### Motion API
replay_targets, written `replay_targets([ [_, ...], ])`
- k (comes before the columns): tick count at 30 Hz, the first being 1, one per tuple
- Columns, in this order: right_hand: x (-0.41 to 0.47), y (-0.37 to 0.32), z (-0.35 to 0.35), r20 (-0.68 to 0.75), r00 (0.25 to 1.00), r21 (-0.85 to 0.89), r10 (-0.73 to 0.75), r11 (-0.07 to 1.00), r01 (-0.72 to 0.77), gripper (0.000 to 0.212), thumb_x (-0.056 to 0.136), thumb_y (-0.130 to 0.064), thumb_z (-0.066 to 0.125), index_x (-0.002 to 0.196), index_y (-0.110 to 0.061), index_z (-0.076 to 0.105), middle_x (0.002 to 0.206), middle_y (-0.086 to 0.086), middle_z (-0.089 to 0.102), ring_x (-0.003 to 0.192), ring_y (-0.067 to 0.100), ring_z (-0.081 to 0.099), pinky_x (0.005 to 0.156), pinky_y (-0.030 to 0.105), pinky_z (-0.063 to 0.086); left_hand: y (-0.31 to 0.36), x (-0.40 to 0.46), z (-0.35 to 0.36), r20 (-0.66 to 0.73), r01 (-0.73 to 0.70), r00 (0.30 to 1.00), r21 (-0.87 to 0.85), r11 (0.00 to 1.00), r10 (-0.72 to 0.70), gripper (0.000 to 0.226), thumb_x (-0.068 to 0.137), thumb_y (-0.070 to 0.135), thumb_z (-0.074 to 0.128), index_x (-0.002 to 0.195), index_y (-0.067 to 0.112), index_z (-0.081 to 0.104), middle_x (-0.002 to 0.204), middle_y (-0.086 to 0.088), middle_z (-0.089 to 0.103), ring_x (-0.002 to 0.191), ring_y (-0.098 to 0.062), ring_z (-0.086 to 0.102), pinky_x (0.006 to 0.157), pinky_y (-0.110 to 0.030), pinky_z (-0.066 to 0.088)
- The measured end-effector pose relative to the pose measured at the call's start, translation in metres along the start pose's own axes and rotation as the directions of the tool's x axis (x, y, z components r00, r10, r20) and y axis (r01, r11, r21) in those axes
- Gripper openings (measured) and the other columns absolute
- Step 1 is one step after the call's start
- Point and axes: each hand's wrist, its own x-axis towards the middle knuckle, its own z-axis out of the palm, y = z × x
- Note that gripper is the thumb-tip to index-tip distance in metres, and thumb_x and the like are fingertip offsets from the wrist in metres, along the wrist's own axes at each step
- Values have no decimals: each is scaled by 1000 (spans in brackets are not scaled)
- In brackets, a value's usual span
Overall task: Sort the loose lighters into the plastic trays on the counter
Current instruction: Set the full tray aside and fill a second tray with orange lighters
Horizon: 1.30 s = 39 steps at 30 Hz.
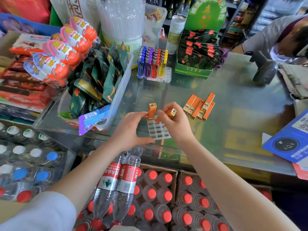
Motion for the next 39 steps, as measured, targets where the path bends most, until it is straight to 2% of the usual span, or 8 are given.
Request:
replay_targets([
  [6,15,-3,-19,91,987,-284,-130,947,151,24,86,-9,60,108,-11,50,90,-2,62,72,13,58,60,10,44,0,1,-4,33,1,999,-36,999,0,80,62,38,79,130,18,41,128,1,49,120,-17,38,98,-32,32],
  [13,23,-9,-22,271,944,-365,-191,887,284,19,88,-7,56,104,-9,46,83,1,62,65,15,56,57,18,43,-1,2,-11,99,0,995,-55,999,5,81,64,33,79,132,17,39,130,1,46,123,-15,35,101,-27,27],
  [18,26,-3,-28,263,947,-332,-187,904,270,22,86,-11,62,101,-9,46,78,-9,61,61,-2,54,55,7,42,1,3,-14,112,-1,994,-37,999,5,83,63,35,79,132,15,39,129,1,45,123,-14,35,100,-23,26],
  [21,29,-8,-33,361,909,-406,-210,842,355,20,88,-12,59,101,-8,45,77,-4,59,58,0,50,51,12,40,1,3,-16,124,8,992,-34,999,-4,84,62,36,79,133,18,38,129,4,44,123,-11,33,101,-23,26],
  [25,38,-20,-17,470,861,-583,-196,664,469,17,89,-5,52,101,-9,40,77,6,55,66,28,57,56,38,44,7,5,-18,142,30,990,-37,999,-24,81,64,36,78,132,23,37,119,14,38,119,-3,30,99,-19,23],
  [30,36,-16,-19,374,910,-526,-180,766,368,32,83,-18,65,106,-5,47,82,3,58,73,24,54,62,32,43,9,5,-18,122,33,992,-55,998,-26,81,63,34,80,131,23,38,116,16,36,116,-2,31,96,-18,24],
  [35,33,13,-49,300,936,-703,-185,620,348,43,82,-38,63,117,-14,53,123,4,57,114,26,47,95,39,38,9,9,-15,139,21,990,-51,998,-14,82,63,34,79,132,23,36,118,18,34,116,1,28,100,-20,24],
  [39,50,28,-76,98,986,-854,-137,497,154,52,83,-46,58,121,-12,49,138,11,44,127,33,35,103,43,28,9,16,-12,123,-4,992,-49,999,10,83,61,34,81,131,18,39,119,14,38,115,1,31,99,-17,24],
])
